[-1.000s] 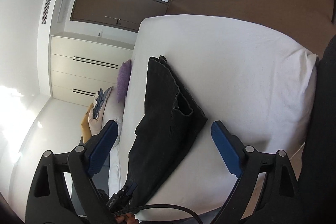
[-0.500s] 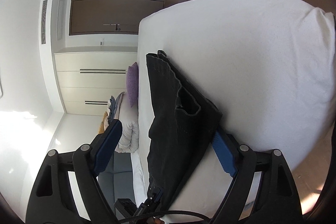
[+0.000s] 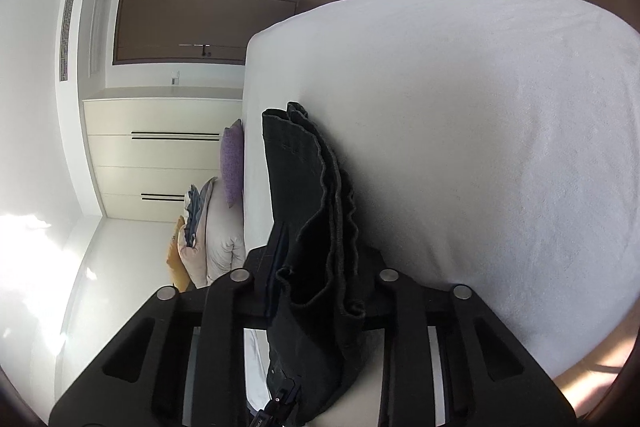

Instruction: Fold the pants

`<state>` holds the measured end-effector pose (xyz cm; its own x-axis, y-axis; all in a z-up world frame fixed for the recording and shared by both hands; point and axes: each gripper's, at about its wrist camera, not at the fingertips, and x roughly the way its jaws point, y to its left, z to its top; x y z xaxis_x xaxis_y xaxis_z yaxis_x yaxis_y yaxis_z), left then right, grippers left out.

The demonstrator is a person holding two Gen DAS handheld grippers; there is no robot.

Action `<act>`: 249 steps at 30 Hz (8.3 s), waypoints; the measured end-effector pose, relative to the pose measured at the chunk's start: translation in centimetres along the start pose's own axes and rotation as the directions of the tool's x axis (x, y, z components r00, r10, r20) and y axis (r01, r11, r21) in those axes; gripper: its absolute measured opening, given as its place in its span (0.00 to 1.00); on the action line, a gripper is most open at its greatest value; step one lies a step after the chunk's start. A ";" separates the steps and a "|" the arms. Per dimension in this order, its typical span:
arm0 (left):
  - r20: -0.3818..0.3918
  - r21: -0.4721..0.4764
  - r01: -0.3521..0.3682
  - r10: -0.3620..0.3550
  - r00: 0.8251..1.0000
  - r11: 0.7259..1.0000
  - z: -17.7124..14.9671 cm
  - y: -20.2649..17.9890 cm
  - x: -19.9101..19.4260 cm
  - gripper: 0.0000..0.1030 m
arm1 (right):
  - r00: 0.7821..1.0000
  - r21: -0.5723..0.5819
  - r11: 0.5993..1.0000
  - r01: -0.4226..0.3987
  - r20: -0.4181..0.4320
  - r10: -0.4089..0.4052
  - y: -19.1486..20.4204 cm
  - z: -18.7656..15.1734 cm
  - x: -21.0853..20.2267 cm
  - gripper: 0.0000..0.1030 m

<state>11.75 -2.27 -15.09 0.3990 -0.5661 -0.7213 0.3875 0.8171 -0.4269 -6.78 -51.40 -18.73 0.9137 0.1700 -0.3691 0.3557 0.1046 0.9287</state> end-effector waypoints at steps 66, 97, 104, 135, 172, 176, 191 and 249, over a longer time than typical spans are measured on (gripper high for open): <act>-0.160 -0.157 0.092 -0.117 0.980 0.983 8.0 3.7 0.4 0.08 | 0.865 -0.955 0.178 -0.237 -0.290 -0.410 20.1 -37.1 14.0 0.09; -0.011 -0.038 -0.335 0.335 0.942 0.942 5.4 5.0 -6.5 0.46 | 0.698 -0.694 0.626 -0.356 -0.643 -0.316 17.9 -33.0 14.0 0.70; -0.055 0.137 -0.432 0.442 0.895 0.891 1.8 1.2 -3.6 0.47 | 0.743 -0.542 0.794 -0.276 -0.644 -0.182 17.1 -21.3 15.3 0.30; 0.001 0.187 -0.497 0.506 0.862 0.847 0.0 0.3 -1.9 0.48 | 0.566 -0.464 0.858 -0.220 -0.777 -0.275 8.7 -22.8 14.6 0.27; 0.503 -0.761 0.353 0.152 0.851 0.544 -11.0 23.6 -19.3 0.91 | 0.637 -0.465 0.864 -0.194 -0.729 -0.250 7.7 -23.2 12.2 0.28; 0.526 -0.747 0.396 0.111 0.843 0.534 -10.1 24.0 -18.8 0.78 | 0.635 -0.465 0.863 -0.198 -0.731 -0.249 7.7 -23.1 12.1 0.28; 0.528 -0.736 0.394 0.103 0.843 0.550 -8.4 24.1 -18.3 0.14 | 0.628 -0.474 0.845 -0.249 -0.743 -0.232 12.2 -23.3 13.3 0.28; 0.325 0.582 -0.547 0.445 0.835 0.602 -7.3 -12.6 -3.7 0.14 | 0.616 -0.339 0.922 -0.187 -0.772 -0.159 11.8 -18.0 20.3 0.72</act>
<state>-0.67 -9.68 -11.04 0.7753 -0.1443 -0.6148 0.4983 0.7380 0.4551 12.46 -29.04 -15.87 0.3547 0.8442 -0.4019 0.0906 0.3968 0.9134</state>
